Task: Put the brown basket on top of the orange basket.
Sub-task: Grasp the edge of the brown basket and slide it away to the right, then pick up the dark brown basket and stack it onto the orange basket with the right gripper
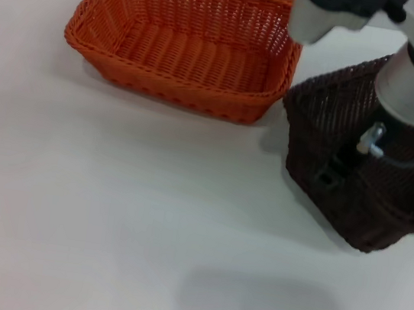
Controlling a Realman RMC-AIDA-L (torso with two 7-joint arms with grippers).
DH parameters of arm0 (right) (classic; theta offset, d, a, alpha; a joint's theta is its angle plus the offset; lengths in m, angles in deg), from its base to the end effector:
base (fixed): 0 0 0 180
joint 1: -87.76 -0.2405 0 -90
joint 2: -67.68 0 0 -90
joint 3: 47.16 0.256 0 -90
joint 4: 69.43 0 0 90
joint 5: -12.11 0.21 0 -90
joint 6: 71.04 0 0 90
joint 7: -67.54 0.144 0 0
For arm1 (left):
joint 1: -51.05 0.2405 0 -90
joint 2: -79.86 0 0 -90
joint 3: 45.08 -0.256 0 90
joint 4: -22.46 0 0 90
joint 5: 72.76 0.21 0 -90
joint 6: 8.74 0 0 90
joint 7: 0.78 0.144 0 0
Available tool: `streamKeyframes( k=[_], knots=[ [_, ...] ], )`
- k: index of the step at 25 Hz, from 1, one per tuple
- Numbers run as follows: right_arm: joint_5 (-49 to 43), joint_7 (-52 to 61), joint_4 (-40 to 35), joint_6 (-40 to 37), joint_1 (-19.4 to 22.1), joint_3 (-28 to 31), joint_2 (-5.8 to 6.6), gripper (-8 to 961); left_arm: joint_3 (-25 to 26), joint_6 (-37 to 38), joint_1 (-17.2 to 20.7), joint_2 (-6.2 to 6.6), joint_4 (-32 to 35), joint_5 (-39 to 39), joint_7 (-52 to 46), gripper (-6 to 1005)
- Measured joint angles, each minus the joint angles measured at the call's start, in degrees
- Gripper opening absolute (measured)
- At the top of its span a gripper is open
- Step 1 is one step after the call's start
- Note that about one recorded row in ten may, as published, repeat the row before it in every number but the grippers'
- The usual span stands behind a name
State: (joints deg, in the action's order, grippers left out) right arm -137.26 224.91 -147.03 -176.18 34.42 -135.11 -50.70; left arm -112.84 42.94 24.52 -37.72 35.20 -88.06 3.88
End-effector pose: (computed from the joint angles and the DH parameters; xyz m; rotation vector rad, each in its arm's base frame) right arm 0.0802 0.3509 -0.0121 -2.6812 0.6945 -0.8355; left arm -0.3877 0.3592 0.0802 -1.1689 -0.6077 -0.3944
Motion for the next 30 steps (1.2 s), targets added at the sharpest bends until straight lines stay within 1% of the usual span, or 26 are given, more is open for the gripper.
streamKeyframes(
  k=[5, 10, 12, 17, 22, 27, 30],
  knots=[
    [-1.0, -0.1, -2.6, -0.6, -2.0, 1.7, 0.07, 209, 0.0, 0.0, 0.2, 0.06, 0.0, 0.0, 0.0, 832],
    [-2.5, -1.6, -4.3, -1.4, -4.9, 2.9, 0.18, 180, 0.0, 0.0, 0.2, 0.12, -0.1, 0.0, 0.0, 832],
    [-4.1, -2.0, -6.1, -2.5, -6.6, 3.6, 0.15, 176, 0.0, 0.0, 0.1, 0.14, -0.1, 0.0, 0.0, 832],
    [-7.2, -2.1, -11.3, -7.9, -11.7, 6.0, -0.22, 172, 0.0, 0.0, -0.1, 0.23, -0.1, 0.0, 0.0, 832],
    [-7.9, -2.1, -12.4, -11.7, -16.8, 8.1, -0.26, 172, 0.0, -0.1, -0.2, 0.24, 0.1, 0.0, 0.0, 832],
    [-9.0, -5.9, -11.7, -10.8, -20.0, 6.1, -0.50, 173, 0.3, -0.1, -0.4, 0.24, 0.1, 0.0, 0.0, 832],
    [-8.9, -13.2, -12.6, -9.0, -20.5, 2.2, -0.69, 173, 0.3, -0.1, -0.5, 0.23, 0.0, 0.0, 0.0, 832]
  ],
)
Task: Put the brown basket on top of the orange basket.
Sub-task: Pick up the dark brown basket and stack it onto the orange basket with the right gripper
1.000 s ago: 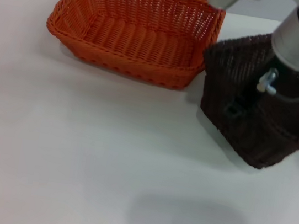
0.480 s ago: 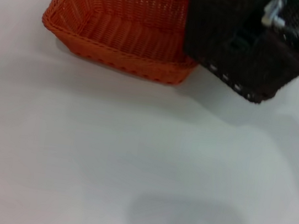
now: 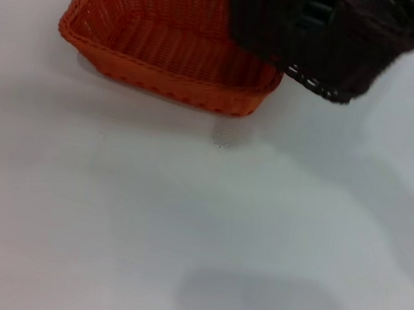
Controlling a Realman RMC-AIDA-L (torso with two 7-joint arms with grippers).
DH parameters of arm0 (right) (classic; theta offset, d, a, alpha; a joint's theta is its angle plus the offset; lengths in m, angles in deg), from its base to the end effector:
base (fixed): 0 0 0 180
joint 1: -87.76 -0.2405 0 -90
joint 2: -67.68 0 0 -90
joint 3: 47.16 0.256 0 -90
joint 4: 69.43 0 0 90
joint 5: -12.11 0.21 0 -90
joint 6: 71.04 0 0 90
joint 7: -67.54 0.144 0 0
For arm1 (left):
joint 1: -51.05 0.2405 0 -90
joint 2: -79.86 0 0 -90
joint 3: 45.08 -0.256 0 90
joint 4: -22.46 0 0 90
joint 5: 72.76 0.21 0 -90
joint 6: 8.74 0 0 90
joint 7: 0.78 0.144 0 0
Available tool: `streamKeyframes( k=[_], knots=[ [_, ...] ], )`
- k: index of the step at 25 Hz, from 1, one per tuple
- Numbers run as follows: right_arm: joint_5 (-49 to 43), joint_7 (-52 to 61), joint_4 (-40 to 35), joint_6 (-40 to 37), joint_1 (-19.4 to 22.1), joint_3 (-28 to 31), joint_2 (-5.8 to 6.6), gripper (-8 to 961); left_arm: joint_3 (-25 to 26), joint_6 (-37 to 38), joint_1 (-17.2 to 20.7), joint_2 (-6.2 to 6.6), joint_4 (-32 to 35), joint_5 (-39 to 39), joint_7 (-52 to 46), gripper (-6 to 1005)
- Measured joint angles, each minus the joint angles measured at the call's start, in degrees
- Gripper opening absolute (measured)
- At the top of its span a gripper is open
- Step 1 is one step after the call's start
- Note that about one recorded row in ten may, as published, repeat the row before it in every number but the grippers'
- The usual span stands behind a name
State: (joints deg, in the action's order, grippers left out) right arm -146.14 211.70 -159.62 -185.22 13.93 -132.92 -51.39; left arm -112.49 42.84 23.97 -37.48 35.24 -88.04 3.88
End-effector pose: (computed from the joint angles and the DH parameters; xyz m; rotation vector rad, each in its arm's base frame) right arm -0.0617 0.3425 0.0244 -2.5769 -0.1756 -0.8209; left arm -0.3855 0.3630 0.0831 -1.1657 -0.6018 -0.4007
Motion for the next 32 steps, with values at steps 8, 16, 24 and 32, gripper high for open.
streamKeyframes(
  k=[8, 16, 24, 32],
  knots=[
    [-0.9, -21.3, -8.3, 8.1, 7.0, -15.2, -0.36, 172, 0.2, -0.5, 0.1, -0.46, -0.1, 0.0, 0.0, 832],
    [-5.7, -40.6, -13.2, 12.1, 17.1, -17.9, -0.42, 172, 0.2, -2.7, 0.4, -0.56, -0.1, -0.3, -0.3, 832],
    [-6.5, -48.8, -13.7, 13.6, 21.4, -13.7, 0.49, 172, 0.3, -4.0, 1.1, -0.76, -1.5, -0.4, -0.2, 832],
    [-4.5, -54.3, -9.8, 20.5, 22.1, -15.7, 3.46, 172, -0.4, -0.3, 3.2, -1.17, -0.7, -0.2, -0.8, 832]
  ],
)
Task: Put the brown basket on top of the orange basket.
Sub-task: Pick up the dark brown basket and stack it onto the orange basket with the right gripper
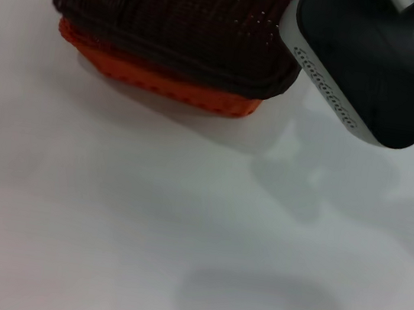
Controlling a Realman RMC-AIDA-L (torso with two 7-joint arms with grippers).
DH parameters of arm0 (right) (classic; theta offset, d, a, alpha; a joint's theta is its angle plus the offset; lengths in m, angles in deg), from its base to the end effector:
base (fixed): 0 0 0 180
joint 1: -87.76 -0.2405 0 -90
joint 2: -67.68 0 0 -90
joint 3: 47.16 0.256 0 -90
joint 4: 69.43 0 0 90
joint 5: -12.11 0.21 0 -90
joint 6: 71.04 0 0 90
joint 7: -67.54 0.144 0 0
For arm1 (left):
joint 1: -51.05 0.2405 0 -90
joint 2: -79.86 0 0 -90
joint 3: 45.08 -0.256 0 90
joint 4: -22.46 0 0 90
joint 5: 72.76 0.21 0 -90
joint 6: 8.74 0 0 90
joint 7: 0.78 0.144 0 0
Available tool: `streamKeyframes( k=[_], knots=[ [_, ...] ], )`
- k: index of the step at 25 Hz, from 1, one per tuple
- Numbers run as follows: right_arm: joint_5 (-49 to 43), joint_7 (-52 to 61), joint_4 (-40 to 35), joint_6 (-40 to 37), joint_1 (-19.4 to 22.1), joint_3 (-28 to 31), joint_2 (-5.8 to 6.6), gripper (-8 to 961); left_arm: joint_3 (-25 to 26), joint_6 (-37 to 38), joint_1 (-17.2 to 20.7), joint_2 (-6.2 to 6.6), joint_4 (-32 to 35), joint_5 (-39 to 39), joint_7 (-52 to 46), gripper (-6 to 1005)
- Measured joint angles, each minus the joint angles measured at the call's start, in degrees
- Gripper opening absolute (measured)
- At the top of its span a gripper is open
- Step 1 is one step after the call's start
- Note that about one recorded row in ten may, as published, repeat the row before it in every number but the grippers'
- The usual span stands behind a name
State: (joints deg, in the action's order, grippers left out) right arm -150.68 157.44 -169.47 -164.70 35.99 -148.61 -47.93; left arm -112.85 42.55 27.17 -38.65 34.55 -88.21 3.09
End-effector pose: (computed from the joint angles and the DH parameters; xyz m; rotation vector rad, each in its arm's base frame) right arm 0.0118 0.3524 0.0093 -2.2096 -1.4577 -1.0531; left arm -0.4045 0.3375 0.0695 -1.1557 -0.6720 -0.3621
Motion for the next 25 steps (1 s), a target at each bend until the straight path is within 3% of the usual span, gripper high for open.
streamKeyframes(
  k=[8, 14, 25],
  knots=[
    [-0.9, -8.6, 9.3, 9.5, 0.1, 1.8, 0.25, 173, -2.8, 0.2, -0.7, -0.20, -0.6, 0.1, 0.0, 832],
    [-2.4, -17.1, 14.2, 15.9, 0.6, 6.8, -2.87, 173, -3.4, 0.1, -1.0, -0.39, -0.7, 0.1, -0.5, 832],
    [-4.6, -8.2, 15.4, 27.1, 6.7, -2.3, -3.28, 177, -4.5, -0.1, -0.8, -0.42, -0.9, 0.1, -2.2, 832]
  ],
)
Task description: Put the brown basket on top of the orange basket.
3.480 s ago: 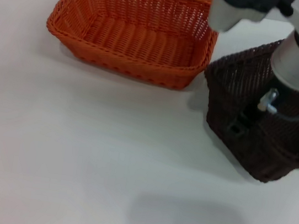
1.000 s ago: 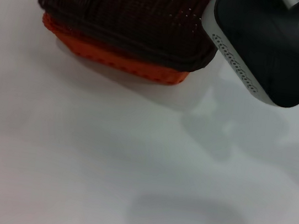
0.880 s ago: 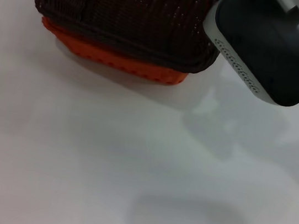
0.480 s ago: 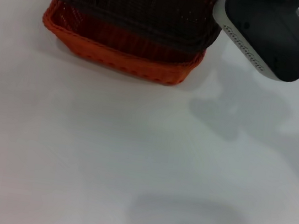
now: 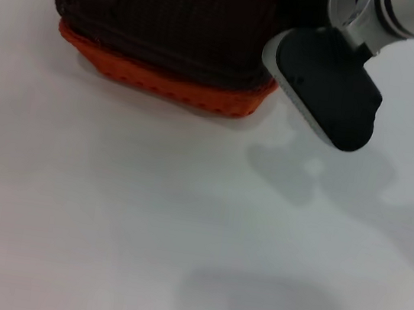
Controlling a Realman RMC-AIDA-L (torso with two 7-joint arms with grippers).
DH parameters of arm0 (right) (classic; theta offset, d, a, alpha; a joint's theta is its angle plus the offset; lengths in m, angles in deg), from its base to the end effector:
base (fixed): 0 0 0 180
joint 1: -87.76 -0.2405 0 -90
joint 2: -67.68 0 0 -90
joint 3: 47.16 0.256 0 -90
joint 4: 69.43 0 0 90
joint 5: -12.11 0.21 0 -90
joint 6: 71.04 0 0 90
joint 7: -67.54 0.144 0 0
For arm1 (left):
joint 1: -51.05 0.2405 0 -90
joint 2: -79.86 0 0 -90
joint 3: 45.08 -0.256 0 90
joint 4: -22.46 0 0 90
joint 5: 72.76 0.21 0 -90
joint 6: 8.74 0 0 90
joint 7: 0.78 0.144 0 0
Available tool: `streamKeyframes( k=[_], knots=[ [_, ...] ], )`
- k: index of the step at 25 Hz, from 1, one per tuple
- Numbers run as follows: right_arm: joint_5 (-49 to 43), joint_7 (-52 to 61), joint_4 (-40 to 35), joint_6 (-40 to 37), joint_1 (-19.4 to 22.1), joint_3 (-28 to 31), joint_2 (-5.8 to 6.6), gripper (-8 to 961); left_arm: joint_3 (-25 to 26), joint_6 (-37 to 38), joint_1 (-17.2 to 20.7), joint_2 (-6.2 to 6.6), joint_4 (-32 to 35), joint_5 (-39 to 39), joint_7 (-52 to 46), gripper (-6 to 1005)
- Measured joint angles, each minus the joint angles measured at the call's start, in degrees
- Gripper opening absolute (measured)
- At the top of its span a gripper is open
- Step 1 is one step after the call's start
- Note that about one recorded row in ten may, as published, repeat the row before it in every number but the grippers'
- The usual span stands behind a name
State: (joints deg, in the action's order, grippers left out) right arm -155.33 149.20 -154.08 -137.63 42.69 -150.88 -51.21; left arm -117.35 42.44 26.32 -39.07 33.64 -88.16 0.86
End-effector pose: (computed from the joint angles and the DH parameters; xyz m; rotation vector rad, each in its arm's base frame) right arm 0.0531 0.3930 -0.0345 -2.0764 -1.5152 -0.9707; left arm -0.3938 0.3437 0.0529 -1.2333 -0.6768 -0.3921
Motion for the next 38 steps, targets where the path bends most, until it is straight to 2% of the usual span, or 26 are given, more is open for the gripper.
streamKeyframes(
  k=[3, 10, 14, 17, 19, 21, 25, 28, 31, 35, 37, 38],
  knots=[
    [0.0, 1.6, -1.5, 0.6, 1.6, -0.4, -0.03, 183, -1.0, -0.3, 0.1, 0.01, 0.0, 0.0, 0.0, 832],
    [0.0, 3.7, -12.3, -2.6, 6.9, -0.9, -0.44, 453, -2.1, -2.5, -0.2, 0.15, 0.0, 0.0, -0.1, 832],
    [0.0, 6.6, -20.1, -5.1, 12.1, -4.4, -0.54, 582, -3.1, -2.8, -0.3, 0.34, 0.0, 0.0, 0.1, 832],
    [0.2, 7.8, -24.8, -4.9, 16.5, -6.4, -0.51, 715, -3.6, -2.9, -0.2, 0.48, 0.0, 0.0, 0.4, 832],
    [1.9, 9.4, -28.9, -2.9, 20.0, -7.3, -0.45, 804, -4.0, -2.8, 0.0, 0.56, 0.1, 0.0, 0.8, 832],
    [6.4, 10.7, -32.1, 2.0, 23.7, -7.9, -0.41, 807, -4.2, -2.7, 0.2, 0.62, 0.1, 0.0, 0.8, 832],
    [14.6, 16.0, -29.7, 23.1, 30.8, -8.0, -0.59, 814, -4.1, -1.5, 0.6, 0.67, 1.2, 0.0, 0.8, 832],
    [15.5, 28.1, -24.0, 42.1, 36.3, -7.7, -0.60, 817, -3.8, 0.0, 0.9, 0.66, 1.5, -0.1, 0.7, 832],
    [17.6, 42.5, -18.0, 61.9, 44.0, -6.0, -0.55, 817, -3.8, 1.0, 0.9, 0.71, 1.5, -0.2, 0.7, 832],
    [27.0, 57.9, -5.8, 94.2, 53.2, -5.9, -0.46, 817, -3.0, 2.8, 1.1, 0.73, 1.6, -0.5, 0.6, 832],
    [33.6, 65.0, 1.9, 111.6, 56.4, -7.9, -0.54, 817, -2.4, 4.6, 1.5, 0.70, 1.6, -0.5, 0.3, 832],
    [36.8, 68.4, 6.2, 119.4, 56.8, -8.9, -0.56, 817, -2.2, 5.4, 1.8, 0.69, 1.6, -0.5, -0.1, 832]
  ],
)
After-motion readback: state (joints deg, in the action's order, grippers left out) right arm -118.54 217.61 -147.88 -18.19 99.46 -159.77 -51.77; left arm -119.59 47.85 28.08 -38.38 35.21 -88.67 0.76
